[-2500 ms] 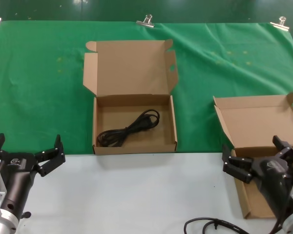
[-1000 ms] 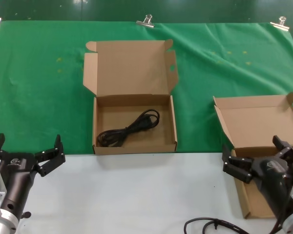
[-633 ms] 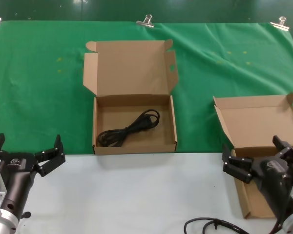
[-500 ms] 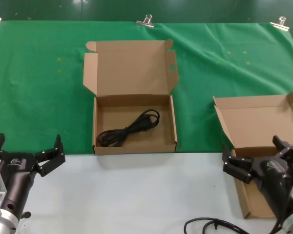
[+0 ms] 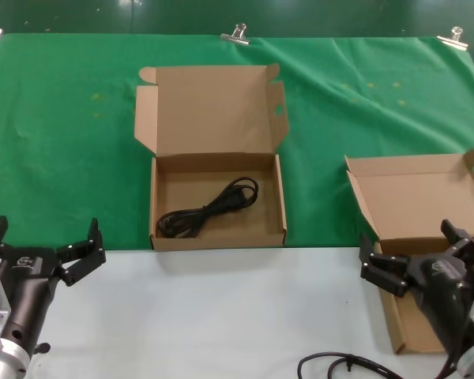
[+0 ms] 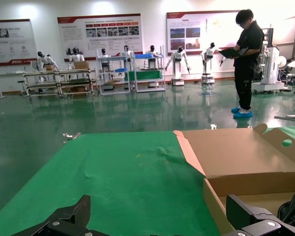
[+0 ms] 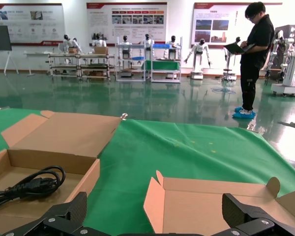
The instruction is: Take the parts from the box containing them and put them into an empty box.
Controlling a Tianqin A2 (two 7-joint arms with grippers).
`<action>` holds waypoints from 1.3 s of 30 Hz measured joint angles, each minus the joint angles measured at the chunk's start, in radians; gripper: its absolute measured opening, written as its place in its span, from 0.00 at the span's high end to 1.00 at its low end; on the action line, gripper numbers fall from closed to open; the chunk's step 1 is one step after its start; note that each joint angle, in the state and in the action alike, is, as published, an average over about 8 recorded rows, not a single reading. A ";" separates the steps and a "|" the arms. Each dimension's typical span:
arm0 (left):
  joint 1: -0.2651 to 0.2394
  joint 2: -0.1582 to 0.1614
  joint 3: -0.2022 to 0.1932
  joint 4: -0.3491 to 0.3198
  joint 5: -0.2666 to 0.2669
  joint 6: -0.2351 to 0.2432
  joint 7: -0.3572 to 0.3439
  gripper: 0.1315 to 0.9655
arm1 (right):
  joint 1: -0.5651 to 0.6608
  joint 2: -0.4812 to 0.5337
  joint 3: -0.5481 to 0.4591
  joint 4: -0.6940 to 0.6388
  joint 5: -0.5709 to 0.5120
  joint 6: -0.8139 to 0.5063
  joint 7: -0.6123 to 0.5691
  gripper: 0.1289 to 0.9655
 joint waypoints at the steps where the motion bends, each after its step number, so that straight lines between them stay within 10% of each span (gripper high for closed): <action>1: 0.000 0.000 0.000 0.000 0.000 0.000 0.000 0.00 | 0.000 0.000 0.000 0.000 0.000 0.000 0.000 0.00; 39: 0.000 0.000 0.000 0.000 0.000 0.000 0.000 0.00 | 0.000 0.000 0.000 0.000 0.000 0.000 0.000 0.00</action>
